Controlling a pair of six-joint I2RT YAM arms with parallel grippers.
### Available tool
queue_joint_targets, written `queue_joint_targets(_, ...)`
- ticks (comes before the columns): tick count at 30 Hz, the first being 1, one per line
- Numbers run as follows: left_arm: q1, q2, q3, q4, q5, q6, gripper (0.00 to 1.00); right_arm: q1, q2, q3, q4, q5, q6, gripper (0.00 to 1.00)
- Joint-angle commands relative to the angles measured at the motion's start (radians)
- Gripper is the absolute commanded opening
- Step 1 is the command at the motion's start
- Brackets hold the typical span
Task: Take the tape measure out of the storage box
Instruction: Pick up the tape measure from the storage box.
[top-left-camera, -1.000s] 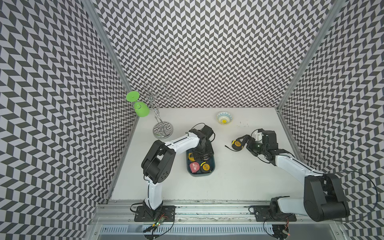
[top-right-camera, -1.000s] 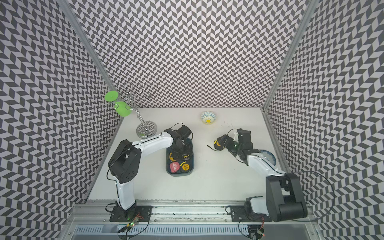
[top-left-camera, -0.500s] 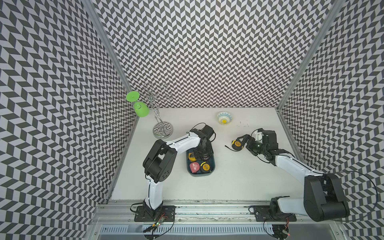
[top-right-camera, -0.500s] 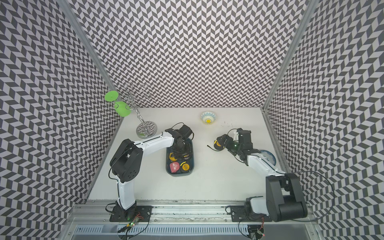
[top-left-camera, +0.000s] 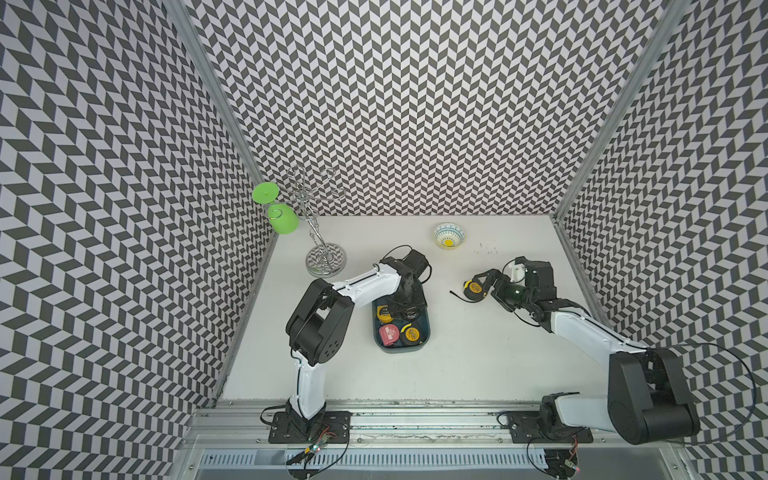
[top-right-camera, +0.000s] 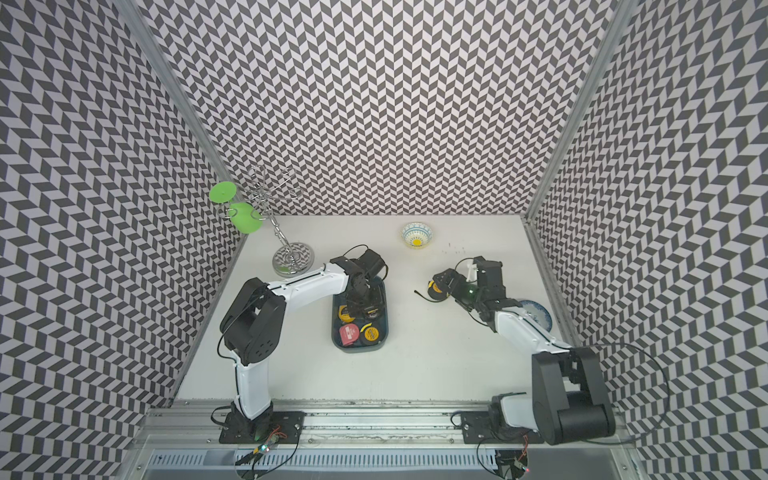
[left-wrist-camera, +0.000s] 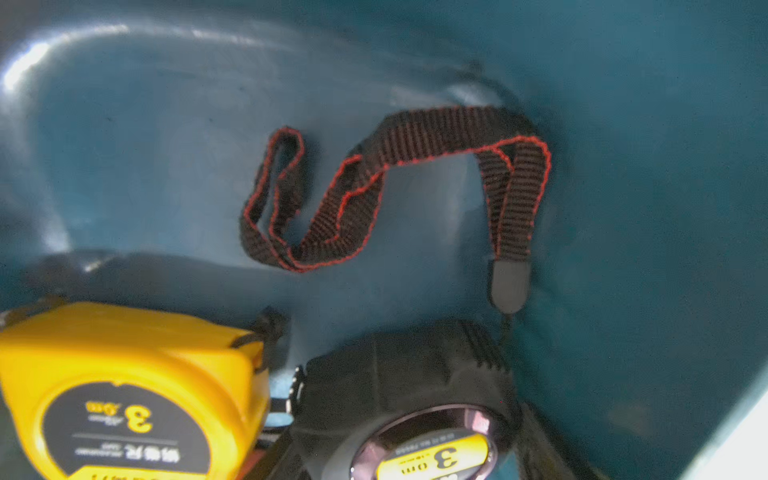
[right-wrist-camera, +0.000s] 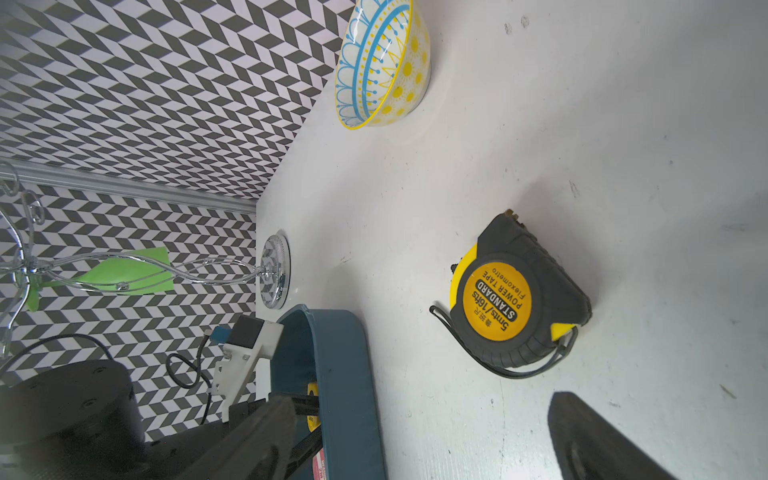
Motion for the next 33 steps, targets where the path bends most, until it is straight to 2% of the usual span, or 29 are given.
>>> queue_joint_targets(1, -0.005, -0.08, 0.03, -0.006, -0.029, -0.012, 0.0, 0.009, -0.023, -0.005, 0.069, -0.04, -0.009, 1.0)
queue_joint_targets(13, -0.005, -0.203, 0.171, -0.07, -0.037, -0.034, 0.0, 0.107, -0.069, 0.023, 0.112, -0.062, -0.065, 0.99)
queue_joint_targets(20, -0.005, -0.217, 0.292, -0.071, -0.011, -0.062, 0.0, 0.23, -0.127, 0.023, 0.186, -0.006, -0.073, 1.0)
queue_joint_targets(26, -0.01, -0.218, 0.306, -0.016, 0.044, -0.101, 0.0, 0.321, -0.133, 0.027, 0.279, 0.04, -0.055, 1.0)
queue_joint_targets(33, -0.026, -0.221, 0.305, 0.038, 0.088, -0.135, 0.0, 0.368, -0.088, 0.035, 0.368, 0.07, -0.021, 0.96)
